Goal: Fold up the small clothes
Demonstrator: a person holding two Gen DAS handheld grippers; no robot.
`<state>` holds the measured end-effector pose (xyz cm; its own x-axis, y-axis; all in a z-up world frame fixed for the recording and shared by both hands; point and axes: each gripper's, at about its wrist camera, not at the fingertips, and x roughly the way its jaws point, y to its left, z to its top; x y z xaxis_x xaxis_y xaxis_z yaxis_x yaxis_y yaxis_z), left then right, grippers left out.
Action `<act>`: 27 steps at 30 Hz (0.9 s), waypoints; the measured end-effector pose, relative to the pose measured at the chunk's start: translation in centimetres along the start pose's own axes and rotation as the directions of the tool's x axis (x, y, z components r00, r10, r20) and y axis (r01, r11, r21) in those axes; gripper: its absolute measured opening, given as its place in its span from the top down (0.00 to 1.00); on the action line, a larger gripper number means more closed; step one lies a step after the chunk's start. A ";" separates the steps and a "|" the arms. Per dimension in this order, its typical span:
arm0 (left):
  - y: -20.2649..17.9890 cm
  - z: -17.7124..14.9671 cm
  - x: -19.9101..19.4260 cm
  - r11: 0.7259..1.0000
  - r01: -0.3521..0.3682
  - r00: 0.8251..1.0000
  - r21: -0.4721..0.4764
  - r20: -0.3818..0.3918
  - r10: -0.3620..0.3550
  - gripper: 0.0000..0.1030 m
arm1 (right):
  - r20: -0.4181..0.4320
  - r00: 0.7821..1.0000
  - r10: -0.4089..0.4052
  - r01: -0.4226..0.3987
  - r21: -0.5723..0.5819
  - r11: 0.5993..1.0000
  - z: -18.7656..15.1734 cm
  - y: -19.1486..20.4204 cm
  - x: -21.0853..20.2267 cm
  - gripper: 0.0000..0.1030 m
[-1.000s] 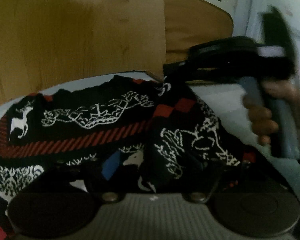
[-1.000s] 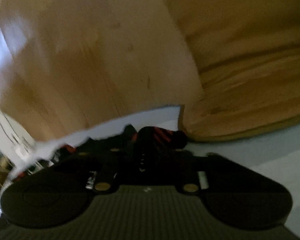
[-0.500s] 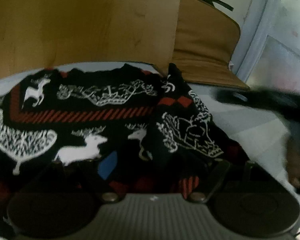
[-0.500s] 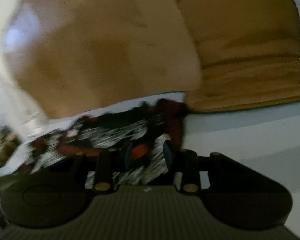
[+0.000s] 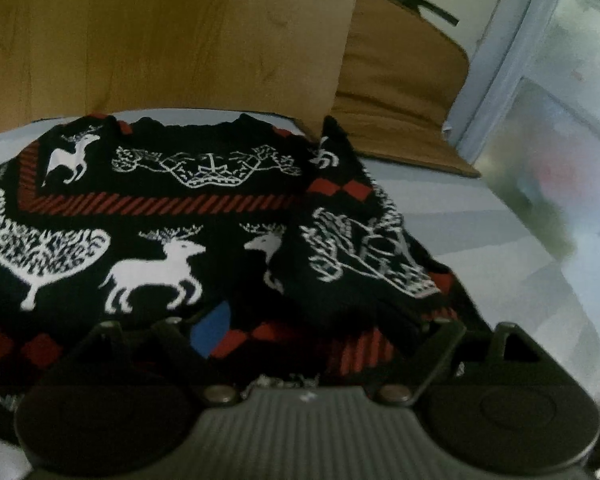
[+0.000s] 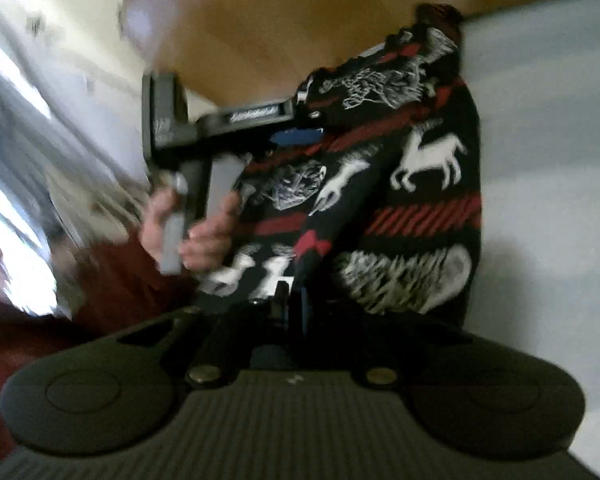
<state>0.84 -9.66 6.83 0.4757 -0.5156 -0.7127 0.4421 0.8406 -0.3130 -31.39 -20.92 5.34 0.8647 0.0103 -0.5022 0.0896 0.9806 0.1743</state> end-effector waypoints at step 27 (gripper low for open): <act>10.8 -8.9 -20.2 0.986 0.059 0.952 -0.156 0.307 -0.008 0.04 | -0.034 0.986 -0.162 0.164 0.041 0.986 0.6 0.4 1.0 0.76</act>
<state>-10.80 11.30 12.24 0.6827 -0.5487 -0.4826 0.3454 0.8243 -0.4486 -30.19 -20.60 5.46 0.8214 -0.1423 -0.5524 0.2502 0.9601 0.1247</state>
